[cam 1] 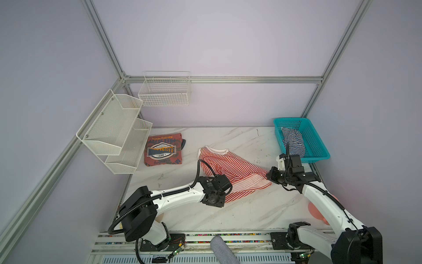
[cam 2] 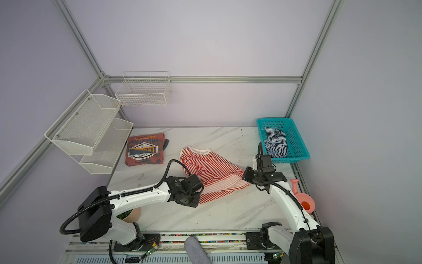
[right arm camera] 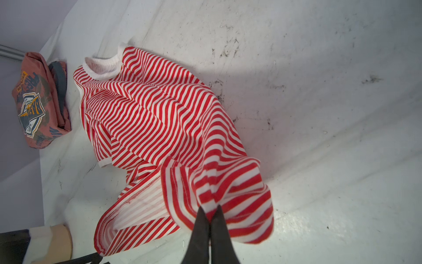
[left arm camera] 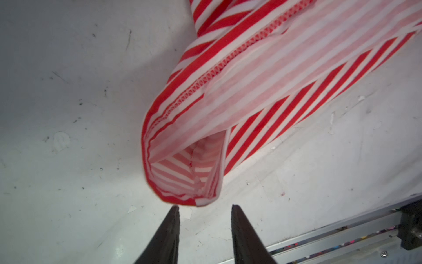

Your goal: Fold and stack the tank tops

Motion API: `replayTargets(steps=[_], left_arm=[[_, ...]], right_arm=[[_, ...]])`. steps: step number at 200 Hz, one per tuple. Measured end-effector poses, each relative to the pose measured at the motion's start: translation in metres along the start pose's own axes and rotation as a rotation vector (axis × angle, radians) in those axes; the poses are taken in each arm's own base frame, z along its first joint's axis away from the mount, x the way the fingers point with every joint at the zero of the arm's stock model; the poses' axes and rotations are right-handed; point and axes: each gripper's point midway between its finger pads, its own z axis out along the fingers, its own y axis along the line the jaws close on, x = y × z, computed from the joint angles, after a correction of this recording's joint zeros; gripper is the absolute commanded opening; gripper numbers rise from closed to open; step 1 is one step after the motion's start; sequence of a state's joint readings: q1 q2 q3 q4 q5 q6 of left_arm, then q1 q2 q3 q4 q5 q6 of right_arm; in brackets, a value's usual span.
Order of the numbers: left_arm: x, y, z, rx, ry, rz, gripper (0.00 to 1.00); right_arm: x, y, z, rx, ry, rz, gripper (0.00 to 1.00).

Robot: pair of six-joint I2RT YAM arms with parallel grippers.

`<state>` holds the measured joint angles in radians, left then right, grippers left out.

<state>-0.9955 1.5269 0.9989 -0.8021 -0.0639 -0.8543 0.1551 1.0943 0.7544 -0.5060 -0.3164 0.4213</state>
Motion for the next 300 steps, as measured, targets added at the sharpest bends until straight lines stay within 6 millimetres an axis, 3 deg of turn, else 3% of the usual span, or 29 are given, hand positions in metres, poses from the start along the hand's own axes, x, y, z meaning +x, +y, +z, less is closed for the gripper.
replayTargets(steps=[50,101,182,230,300], left_arm=[[0.002,0.011,0.016,-0.080,0.018,0.006,0.38],[0.000,0.020,0.017,-0.128,0.004,0.010,0.38],[-0.016,0.008,0.005,-0.111,-0.038,0.007,0.38],[-0.013,0.011,0.017,-0.143,-0.008,0.013,0.37],[-0.011,0.016,0.024,-0.174,0.003,0.017,0.21]], right_arm=[[0.000,0.001,0.000,-0.003,0.002,0.000,0.00],[0.001,0.001,0.000,-0.005,0.003,0.001,0.00],[0.003,0.000,0.002,-0.012,0.009,0.001,0.00],[0.002,0.002,0.002,-0.018,0.003,-0.001,0.00],[0.002,0.002,0.002,-0.018,0.003,-0.001,0.00]])
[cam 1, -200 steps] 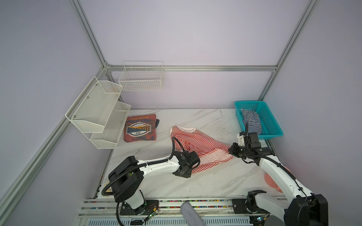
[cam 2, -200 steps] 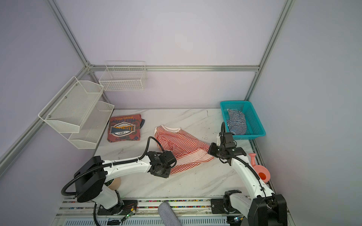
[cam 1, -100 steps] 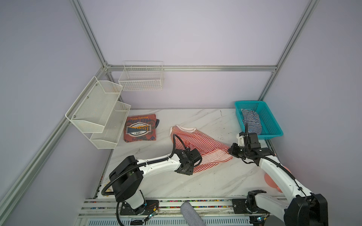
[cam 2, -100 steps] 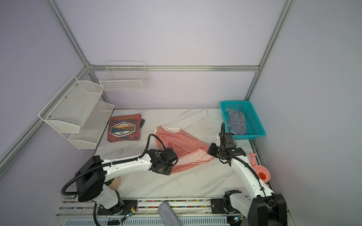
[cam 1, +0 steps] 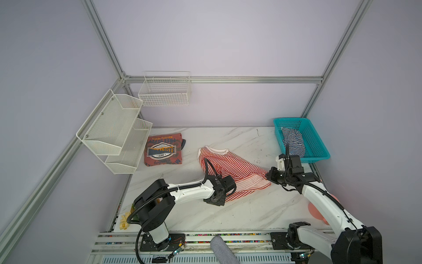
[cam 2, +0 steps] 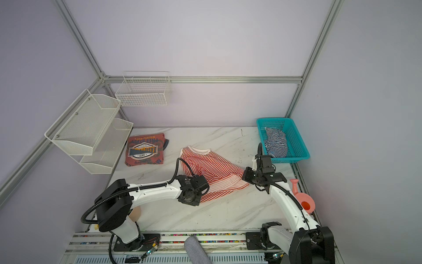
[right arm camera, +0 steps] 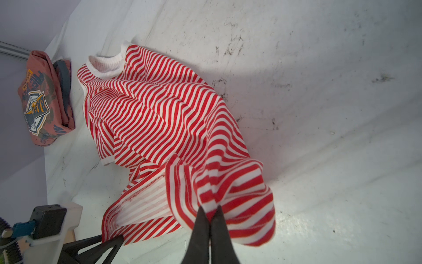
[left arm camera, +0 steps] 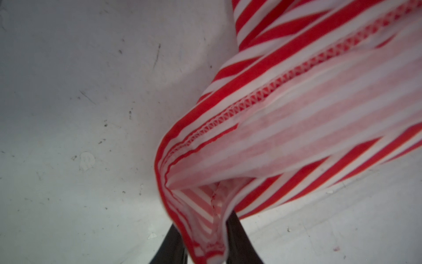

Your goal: Fold and stack the tank tops

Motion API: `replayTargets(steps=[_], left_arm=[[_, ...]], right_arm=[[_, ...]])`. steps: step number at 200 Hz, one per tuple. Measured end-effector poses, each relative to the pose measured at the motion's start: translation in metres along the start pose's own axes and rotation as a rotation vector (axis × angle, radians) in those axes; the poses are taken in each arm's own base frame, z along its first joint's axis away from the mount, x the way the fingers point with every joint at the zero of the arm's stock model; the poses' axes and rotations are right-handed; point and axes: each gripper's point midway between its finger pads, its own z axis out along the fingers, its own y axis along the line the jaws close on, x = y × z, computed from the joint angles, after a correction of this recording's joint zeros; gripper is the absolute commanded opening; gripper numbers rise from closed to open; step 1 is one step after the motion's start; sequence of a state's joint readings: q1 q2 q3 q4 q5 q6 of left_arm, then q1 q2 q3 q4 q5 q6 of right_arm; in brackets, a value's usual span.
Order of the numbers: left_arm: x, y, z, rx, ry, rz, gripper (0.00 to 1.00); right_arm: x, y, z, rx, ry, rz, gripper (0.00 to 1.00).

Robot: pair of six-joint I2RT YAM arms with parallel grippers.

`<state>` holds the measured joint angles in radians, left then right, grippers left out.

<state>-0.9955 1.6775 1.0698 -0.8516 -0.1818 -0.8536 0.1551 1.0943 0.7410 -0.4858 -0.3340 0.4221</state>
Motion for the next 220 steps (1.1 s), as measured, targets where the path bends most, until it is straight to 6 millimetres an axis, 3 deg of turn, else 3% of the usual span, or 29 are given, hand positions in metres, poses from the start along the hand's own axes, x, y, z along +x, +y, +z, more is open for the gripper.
replayTargets(steps=[56,95,130,166,193,220], left_arm=[[-0.003,0.003,-0.002,-0.014,-0.020,0.004,0.00],[-0.017,0.020,-0.028,-0.072,-0.101,0.013,0.00],[-0.065,0.046,-0.090,-0.110,-0.300,-0.006,0.00],[-0.115,0.099,-0.182,-0.162,-0.587,-0.071,0.00],[-0.135,0.139,-0.237,-0.224,-0.771,-0.104,0.00],[-0.147,0.164,-0.271,-0.281,-0.892,-0.108,0.00]], right_arm=[[0.001,0.001,0.000,-0.008,0.003,0.000,0.00],[-0.003,0.006,-0.005,-0.017,-0.002,-0.002,0.00],[-0.037,0.036,-0.029,-0.076,-0.086,-0.035,0.00],[-0.073,0.076,-0.059,-0.171,-0.170,-0.088,0.00],[-0.094,0.105,-0.075,-0.250,-0.193,-0.127,0.00],[-0.107,0.127,-0.091,-0.324,-0.205,-0.158,0.00]])
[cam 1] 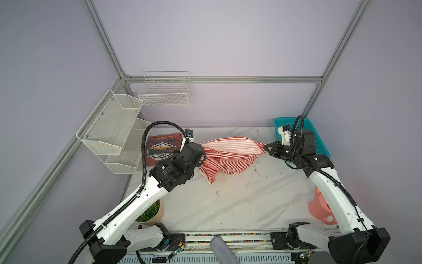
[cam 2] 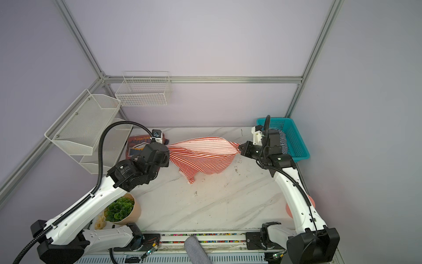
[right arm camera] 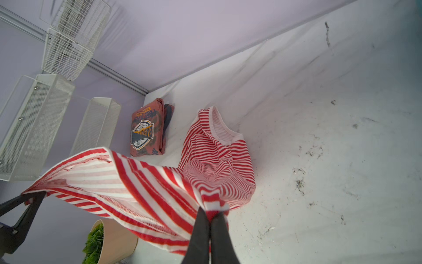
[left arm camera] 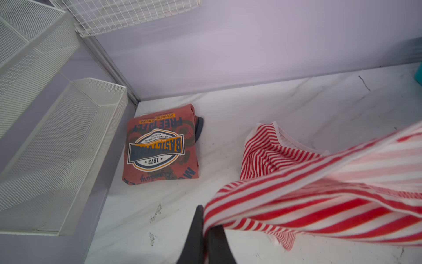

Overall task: Fold and stack the tank tops
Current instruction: 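Lift the tank top high with both grippers, spreading it open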

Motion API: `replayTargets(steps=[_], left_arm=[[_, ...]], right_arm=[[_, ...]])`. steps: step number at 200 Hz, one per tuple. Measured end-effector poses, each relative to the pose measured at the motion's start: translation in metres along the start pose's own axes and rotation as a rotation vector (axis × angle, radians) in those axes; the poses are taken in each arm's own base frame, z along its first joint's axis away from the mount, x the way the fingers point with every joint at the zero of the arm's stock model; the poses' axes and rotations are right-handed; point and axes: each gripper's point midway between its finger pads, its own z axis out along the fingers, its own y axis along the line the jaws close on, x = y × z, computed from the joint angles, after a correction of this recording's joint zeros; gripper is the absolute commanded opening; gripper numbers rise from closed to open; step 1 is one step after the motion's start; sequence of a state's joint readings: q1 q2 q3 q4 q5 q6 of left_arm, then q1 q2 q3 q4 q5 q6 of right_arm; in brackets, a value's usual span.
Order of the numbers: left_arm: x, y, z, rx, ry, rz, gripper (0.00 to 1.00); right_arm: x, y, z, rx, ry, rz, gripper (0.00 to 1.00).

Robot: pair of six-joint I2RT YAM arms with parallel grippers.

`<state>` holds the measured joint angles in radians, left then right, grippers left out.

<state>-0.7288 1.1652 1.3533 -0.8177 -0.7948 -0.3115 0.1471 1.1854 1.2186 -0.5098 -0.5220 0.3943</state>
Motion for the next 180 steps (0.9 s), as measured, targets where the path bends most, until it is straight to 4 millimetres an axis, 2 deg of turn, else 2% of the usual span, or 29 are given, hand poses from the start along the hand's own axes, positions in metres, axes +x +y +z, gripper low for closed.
replayTargets(steps=[27,53,81,107,129,149,165,180], left_arm=[[-0.030,0.009,0.000,-0.030,-0.095,0.038,0.00],[-0.067,0.008,-0.007,-0.022,-0.180,0.058,0.00],[-0.109,0.019,-0.035,0.025,-0.302,0.018,0.00],[-0.125,0.039,-0.075,0.107,-0.405,-0.032,0.00],[-0.134,0.062,-0.116,0.186,-0.515,-0.107,0.00],[-0.127,0.073,-0.130,0.211,-0.558,-0.138,0.00],[-0.122,0.067,-0.122,0.211,-0.547,-0.133,0.00],[-0.118,0.043,-0.096,0.206,-0.493,-0.086,0.00]], right_arm=[[-0.026,0.029,-0.015,-0.088,-0.037,-0.033,0.00],[-0.059,0.072,-0.041,-0.201,-0.102,-0.096,0.00],[-0.080,0.120,-0.080,-0.322,-0.169,-0.168,0.00],[-0.073,0.145,-0.108,-0.417,-0.179,-0.193,0.00],[-0.052,0.150,-0.117,-0.490,-0.152,-0.163,0.00],[-0.034,0.141,-0.109,-0.510,-0.102,-0.114,0.00],[-0.027,0.131,-0.096,-0.507,-0.063,-0.072,0.00],[-0.028,0.120,-0.077,-0.491,-0.029,-0.035,0.00]])
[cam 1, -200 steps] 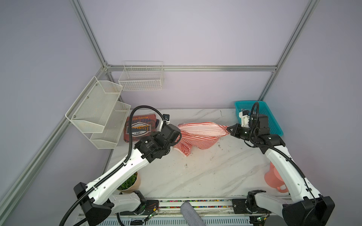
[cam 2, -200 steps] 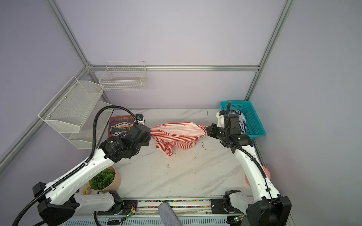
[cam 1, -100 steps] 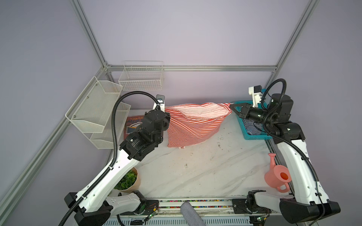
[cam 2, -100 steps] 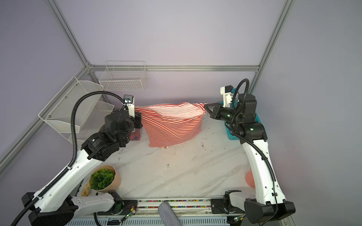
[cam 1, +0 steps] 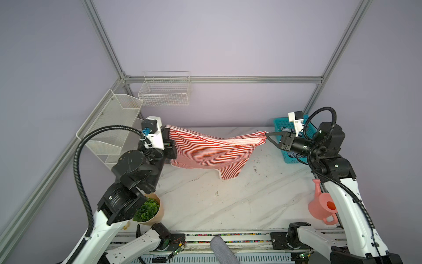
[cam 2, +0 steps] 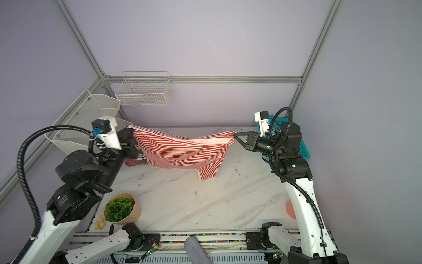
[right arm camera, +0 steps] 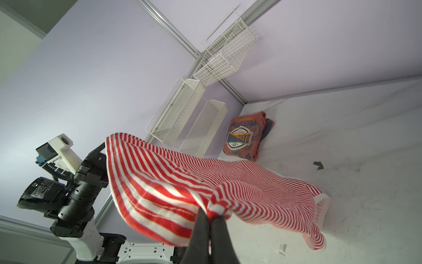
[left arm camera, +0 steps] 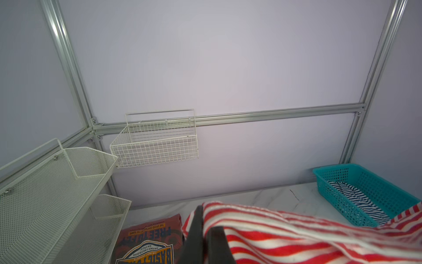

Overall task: Fold and stack the tank tops
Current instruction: 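Lift the tank top high with both grippers, spreading it open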

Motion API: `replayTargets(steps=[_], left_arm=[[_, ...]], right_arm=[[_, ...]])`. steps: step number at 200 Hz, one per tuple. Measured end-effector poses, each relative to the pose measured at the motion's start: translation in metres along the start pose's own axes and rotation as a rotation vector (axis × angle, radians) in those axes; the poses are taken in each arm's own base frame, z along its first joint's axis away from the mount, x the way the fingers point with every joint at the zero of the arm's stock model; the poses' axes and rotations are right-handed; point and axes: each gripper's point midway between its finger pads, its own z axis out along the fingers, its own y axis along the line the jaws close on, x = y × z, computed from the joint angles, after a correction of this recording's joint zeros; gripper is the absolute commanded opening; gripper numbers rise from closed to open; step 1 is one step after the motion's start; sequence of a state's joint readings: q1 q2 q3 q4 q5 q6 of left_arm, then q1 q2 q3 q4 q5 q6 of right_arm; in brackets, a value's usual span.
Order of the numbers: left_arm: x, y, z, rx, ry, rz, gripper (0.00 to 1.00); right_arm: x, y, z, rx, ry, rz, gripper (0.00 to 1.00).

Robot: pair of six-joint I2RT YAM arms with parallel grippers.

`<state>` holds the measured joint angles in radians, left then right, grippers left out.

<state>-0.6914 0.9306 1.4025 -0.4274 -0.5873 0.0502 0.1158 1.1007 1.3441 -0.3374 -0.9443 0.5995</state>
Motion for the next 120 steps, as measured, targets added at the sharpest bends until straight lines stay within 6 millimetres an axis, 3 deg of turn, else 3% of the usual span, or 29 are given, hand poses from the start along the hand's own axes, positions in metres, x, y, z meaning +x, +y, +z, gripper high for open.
replayTargets(steps=[30,47,61,75,92,120], left_arm=[[0.048,-0.042,0.068,0.011,0.141,0.124,0.00],[0.078,-0.060,0.119,0.015,0.233,0.201,0.00],[0.083,-0.066,0.156,0.009,0.262,0.228,0.00],[0.071,-0.065,0.190,-0.001,0.242,0.228,0.00],[0.038,-0.063,0.221,-0.011,0.164,0.207,0.00],[-0.022,-0.057,0.234,-0.015,-0.005,0.162,0.00]], right_arm=[[-0.022,-0.028,0.029,0.017,0.024,0.041,0.00],[-0.051,-0.038,0.049,0.008,0.016,0.033,0.00],[-0.079,-0.044,0.064,-0.010,-0.003,0.016,0.00],[-0.106,-0.053,0.078,-0.025,-0.028,0.000,0.00],[-0.138,-0.062,0.088,-0.044,-0.072,-0.021,0.00],[-0.175,-0.064,0.090,-0.067,-0.134,-0.066,0.00]])
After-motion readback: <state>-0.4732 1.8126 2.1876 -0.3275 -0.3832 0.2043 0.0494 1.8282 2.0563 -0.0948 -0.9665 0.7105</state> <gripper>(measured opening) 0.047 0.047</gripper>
